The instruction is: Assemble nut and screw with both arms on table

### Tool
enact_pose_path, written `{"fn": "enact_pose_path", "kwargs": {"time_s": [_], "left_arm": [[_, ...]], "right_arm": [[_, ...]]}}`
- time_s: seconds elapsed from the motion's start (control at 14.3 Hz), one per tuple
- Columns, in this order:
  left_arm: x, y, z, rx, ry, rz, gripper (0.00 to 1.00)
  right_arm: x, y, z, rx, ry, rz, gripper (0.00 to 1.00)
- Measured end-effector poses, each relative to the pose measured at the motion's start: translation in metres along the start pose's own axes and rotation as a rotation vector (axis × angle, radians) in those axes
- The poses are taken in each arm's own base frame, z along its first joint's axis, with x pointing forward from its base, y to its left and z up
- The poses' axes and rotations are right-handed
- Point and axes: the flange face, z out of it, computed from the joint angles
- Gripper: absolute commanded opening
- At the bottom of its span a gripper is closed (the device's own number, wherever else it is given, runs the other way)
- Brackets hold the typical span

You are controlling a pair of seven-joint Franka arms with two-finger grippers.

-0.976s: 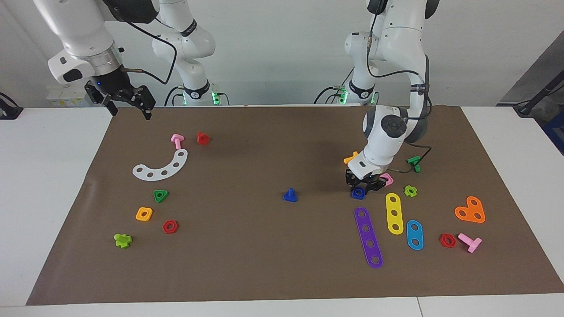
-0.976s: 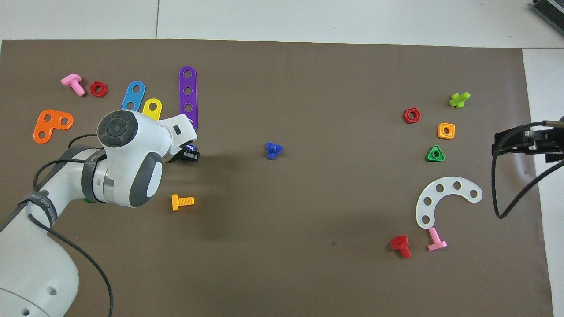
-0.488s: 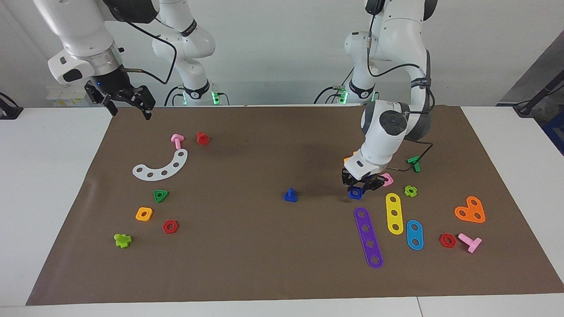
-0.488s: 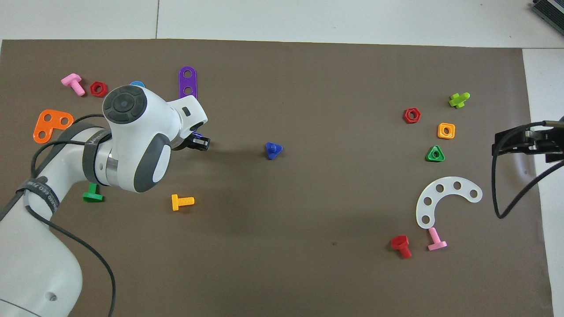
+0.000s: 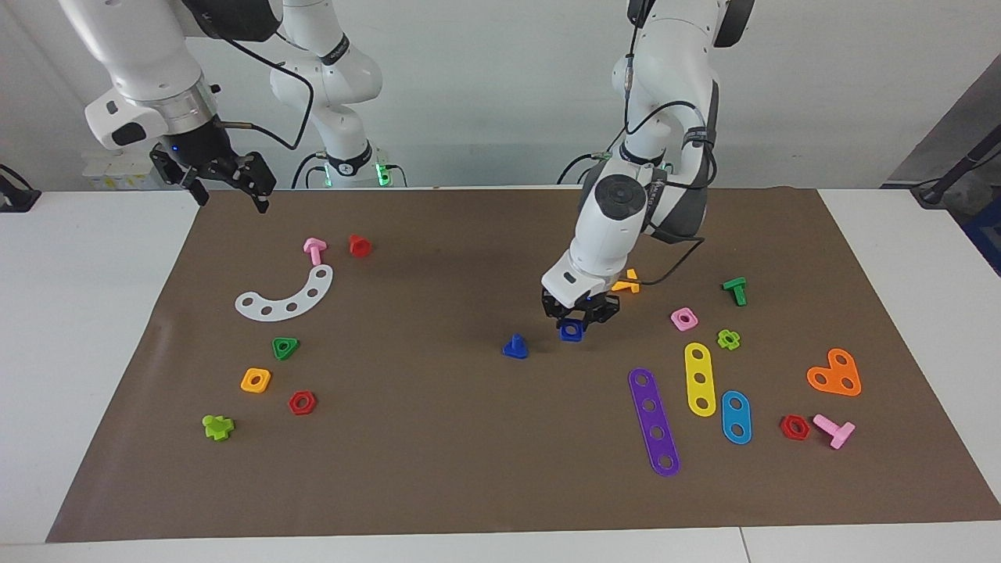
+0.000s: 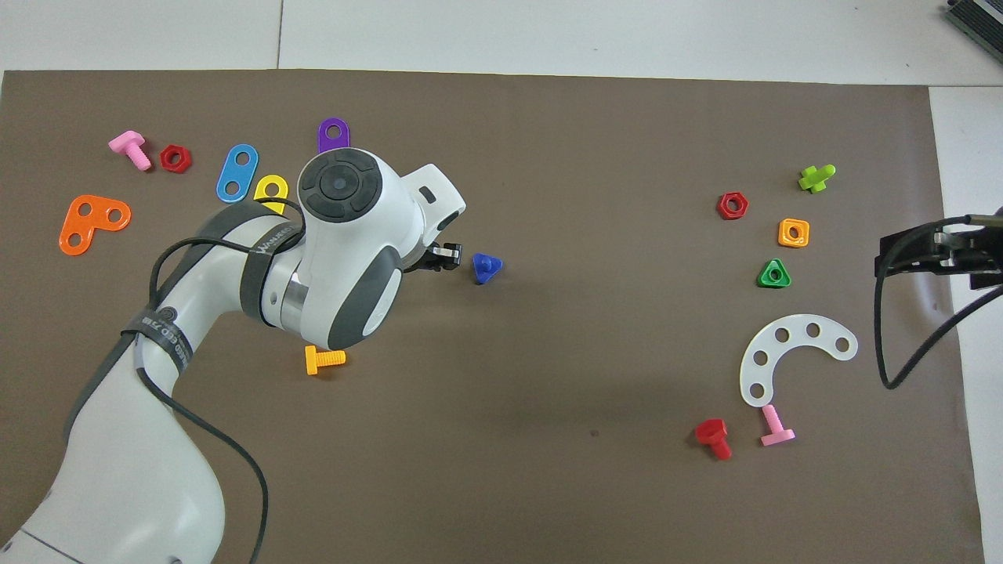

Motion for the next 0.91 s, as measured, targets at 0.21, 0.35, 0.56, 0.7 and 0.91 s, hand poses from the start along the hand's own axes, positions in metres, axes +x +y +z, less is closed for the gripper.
{"fn": "enact_pose_path", "kwargs": {"time_s": [0.21, 0.35, 0.56, 0.7, 0.91], "left_arm": [[0.000, 0.034, -0.002, -0.023, 0.006, -0.013, 0.18], [0.001, 0.051, 0.001, -0.027, -0.006, -0.014, 0.18], [0.004, 0.072, 0.007, -0.031, -0.014, -0.014, 0.18], [0.007, 0.077, 0.010, -0.034, -0.013, -0.014, 0.17], [0.013, 0.077, 0.013, -0.034, -0.010, -0.018, 0.17]], "right_arm": [[0.000, 0.000, 0.000, 0.000, 0.000, 0.000, 1.00], [0.000, 0.000, 0.000, 0.000, 0.000, 0.000, 1.00], [0.000, 0.000, 0.000, 0.000, 0.000, 0.000, 1.00], [0.000, 0.000, 0.000, 0.000, 0.000, 0.000, 1.00], [0.000, 0.000, 0.000, 0.000, 0.000, 0.000, 1.00]]}}
